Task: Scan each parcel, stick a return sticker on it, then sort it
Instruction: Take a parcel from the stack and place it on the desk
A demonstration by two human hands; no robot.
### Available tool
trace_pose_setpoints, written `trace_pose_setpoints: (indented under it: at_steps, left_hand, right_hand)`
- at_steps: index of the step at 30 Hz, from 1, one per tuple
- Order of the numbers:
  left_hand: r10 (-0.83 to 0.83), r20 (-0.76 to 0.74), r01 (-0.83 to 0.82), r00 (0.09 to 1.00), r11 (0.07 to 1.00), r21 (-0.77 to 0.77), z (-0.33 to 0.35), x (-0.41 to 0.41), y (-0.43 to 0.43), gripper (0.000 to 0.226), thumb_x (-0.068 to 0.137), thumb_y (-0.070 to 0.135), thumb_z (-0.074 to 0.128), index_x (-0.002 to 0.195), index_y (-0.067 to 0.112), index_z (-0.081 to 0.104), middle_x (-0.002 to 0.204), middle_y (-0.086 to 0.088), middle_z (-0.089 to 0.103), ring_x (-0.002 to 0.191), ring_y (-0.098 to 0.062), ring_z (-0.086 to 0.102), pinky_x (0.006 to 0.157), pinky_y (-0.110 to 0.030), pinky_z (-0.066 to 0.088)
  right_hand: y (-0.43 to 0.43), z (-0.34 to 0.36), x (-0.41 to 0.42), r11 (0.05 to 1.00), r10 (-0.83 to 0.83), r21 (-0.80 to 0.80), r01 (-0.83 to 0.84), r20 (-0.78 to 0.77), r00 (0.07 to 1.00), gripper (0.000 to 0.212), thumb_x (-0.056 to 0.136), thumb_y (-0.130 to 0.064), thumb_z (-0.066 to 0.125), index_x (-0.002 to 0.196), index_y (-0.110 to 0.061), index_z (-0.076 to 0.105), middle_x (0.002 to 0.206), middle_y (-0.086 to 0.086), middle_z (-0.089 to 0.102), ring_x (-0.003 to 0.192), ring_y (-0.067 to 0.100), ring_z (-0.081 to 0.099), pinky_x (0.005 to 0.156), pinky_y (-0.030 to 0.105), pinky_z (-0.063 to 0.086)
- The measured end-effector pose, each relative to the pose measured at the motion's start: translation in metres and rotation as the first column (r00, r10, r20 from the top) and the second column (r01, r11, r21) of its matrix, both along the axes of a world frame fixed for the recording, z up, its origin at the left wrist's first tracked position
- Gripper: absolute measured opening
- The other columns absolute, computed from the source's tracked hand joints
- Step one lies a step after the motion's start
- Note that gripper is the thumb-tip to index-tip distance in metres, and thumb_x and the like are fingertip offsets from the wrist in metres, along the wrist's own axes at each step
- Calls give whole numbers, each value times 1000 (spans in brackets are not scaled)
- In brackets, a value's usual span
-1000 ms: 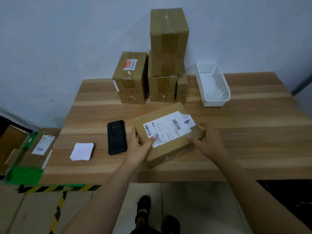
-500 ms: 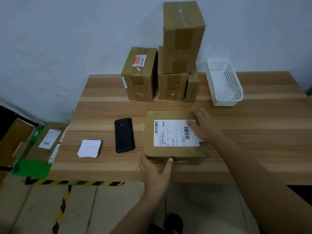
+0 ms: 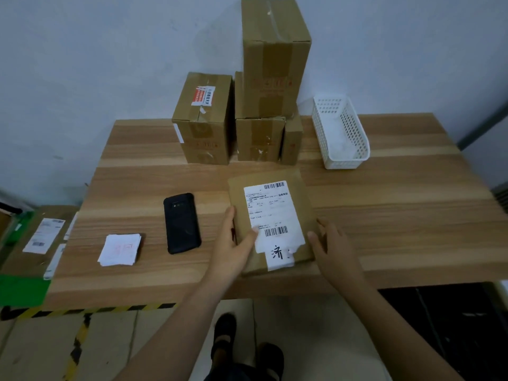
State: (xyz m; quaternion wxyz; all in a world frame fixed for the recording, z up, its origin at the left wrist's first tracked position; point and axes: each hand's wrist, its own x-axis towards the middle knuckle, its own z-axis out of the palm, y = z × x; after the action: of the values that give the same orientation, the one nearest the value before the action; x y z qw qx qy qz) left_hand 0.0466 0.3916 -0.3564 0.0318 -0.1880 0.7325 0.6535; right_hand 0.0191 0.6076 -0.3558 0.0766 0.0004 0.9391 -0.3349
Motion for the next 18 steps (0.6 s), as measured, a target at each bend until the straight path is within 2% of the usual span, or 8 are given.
trace_pose_setpoints:
  at_steps: [2,4,7,9,11,12,16,18]
  left_hand:
    - [33,14,-32,999,999,-30,-6,14,5,70,93,19,62,152,28,25,152,13,33,137,-4,34,114,-33,34]
    - [53,11,-52,999,998,-23,-7,23,8,66,96,13,57,151,33,26,151,11,36,135,-5,37,112,-32,36]
    - [47,6,-47,999,999,-24,-4,20,8,62,97,9,54,150,30,29,148,10,41,130,-2,43,107,-24,38]
    - [63,-10,-63,998,997,-55,2,16,6,57,95,6,55,146,25,35,141,11,47,124,2,46,107,-20,36]
    - [73,-54,-80,996,986,-149,16,18,3,51,94,5,56,139,22,42,127,16,52,113,8,49,97,-8,36]
    - [82,-87,-99,993,969,-225,21,20,0,50,93,7,58,138,20,43,125,16,52,112,6,49,95,-7,36]
    - [-20,-225,-98,974,859,-503,36,35,-30,48,90,17,63,136,18,48,123,13,50,118,0,46,96,-8,33]
    - [-73,-246,-92,967,795,-600,46,38,-51,46,90,19,64,134,19,50,123,14,50,117,-1,44,98,-17,35]
  right_hand:
    - [-6,-1,9,999,-46,-14,46,-13,999,48,99,-36,47,140,-11,43,124,9,51,110,25,52,83,30,38]
    - [-11,-1,12,996,-81,-35,80,-14,997,48,99,-35,47,140,-10,42,126,9,48,109,24,51,83,31,39]
    - [-15,0,14,995,-93,-40,92,-10,996,45,99,-35,47,136,-9,44,124,11,49,100,22,50,80,33,41]
    - [-16,4,16,992,-126,-24,124,-63,990,37,98,-34,51,125,-8,50,116,11,51,92,20,48,75,33,41]
    - [-20,14,17,989,-149,-6,151,-176,973,34,95,-34,56,117,-9,52,110,8,51,90,19,49,73,30,40]
    - [-24,20,15,989,-145,-14,145,-221,964,35,94,-34,58,119,-9,53,111,6,51,93,19,50,75,28,39]
    - [-57,41,12,998,8,-64,-28,-285,958,37,93,-33,59,126,-16,53,117,1,50,102,14,50,78,27,44]
    - [-81,50,11,993,56,-82,-83,-295,954,37,93,-33,59,127,-19,53,122,-1,50,106,13,51,82,25,45]
